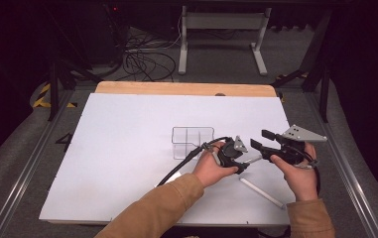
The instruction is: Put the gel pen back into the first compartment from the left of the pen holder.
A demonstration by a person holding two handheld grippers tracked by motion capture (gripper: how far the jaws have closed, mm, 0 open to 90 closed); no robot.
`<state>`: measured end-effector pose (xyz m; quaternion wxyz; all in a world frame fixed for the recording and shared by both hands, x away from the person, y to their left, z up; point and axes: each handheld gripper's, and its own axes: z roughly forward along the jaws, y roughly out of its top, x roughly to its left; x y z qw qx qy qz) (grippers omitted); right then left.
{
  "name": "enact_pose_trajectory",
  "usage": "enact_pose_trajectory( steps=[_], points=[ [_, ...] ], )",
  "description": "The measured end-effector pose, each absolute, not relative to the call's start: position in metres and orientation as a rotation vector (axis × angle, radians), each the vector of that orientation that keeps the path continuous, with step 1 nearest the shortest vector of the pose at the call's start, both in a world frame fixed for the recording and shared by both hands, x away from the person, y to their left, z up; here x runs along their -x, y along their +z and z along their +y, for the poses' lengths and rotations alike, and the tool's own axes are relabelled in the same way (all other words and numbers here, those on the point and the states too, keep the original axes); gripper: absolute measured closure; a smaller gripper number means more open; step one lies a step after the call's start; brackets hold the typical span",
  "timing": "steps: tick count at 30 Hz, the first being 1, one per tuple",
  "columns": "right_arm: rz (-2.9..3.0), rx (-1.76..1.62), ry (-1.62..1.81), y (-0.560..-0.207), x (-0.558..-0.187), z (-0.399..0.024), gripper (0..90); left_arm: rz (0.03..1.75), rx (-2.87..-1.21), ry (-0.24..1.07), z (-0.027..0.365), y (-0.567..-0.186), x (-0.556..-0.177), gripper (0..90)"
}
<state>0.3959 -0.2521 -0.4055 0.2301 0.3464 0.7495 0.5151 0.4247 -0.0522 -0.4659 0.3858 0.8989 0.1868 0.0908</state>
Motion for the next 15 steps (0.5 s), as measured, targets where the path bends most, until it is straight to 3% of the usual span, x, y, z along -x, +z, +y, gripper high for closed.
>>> enact_pose_trajectory(
  steps=[15],
  points=[
    [2.069,-0.950,1.416,-0.4072,-0.3969,-0.2520,40.6,0.482,-2.334,0.195,-0.0589,-0.4738,-0.4279,72.3]
  ],
)
